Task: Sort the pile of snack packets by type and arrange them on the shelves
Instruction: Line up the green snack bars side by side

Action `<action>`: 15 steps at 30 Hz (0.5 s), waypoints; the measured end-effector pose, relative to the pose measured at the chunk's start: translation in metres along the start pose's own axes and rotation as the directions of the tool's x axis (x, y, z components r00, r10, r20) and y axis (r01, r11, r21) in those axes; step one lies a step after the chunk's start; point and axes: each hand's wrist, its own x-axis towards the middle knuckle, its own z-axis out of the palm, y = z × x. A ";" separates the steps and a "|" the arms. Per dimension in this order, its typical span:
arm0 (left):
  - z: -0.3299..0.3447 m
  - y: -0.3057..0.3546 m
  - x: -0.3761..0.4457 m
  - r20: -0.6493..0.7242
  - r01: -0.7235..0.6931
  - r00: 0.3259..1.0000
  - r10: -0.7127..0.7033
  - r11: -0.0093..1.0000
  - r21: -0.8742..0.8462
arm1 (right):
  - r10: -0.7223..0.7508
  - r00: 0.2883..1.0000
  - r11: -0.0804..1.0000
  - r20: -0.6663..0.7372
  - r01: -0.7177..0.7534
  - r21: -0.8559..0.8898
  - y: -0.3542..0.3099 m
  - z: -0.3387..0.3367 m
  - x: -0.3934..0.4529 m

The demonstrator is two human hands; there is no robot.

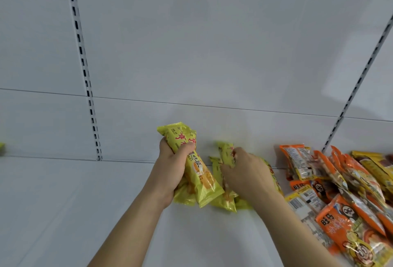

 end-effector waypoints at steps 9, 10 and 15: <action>-0.013 0.001 -0.015 0.041 0.020 0.999 -0.021 1.000 0.011 | -0.171 0.956 0.748 -0.239 0.284 0.600 -0.036 0.016 -0.062; -0.015 0.003 -0.019 0.046 0.019 0.999 -0.019 1.000 -0.003 | -0.171 0.956 0.742 -0.240 0.285 0.607 -0.036 0.019 -0.064; -0.016 0.006 -0.050 0.057 0.009 0.998 -0.001 0.990 -0.143 | -0.205 0.921 0.732 -0.331 0.369 0.573 -0.045 0.026 -0.081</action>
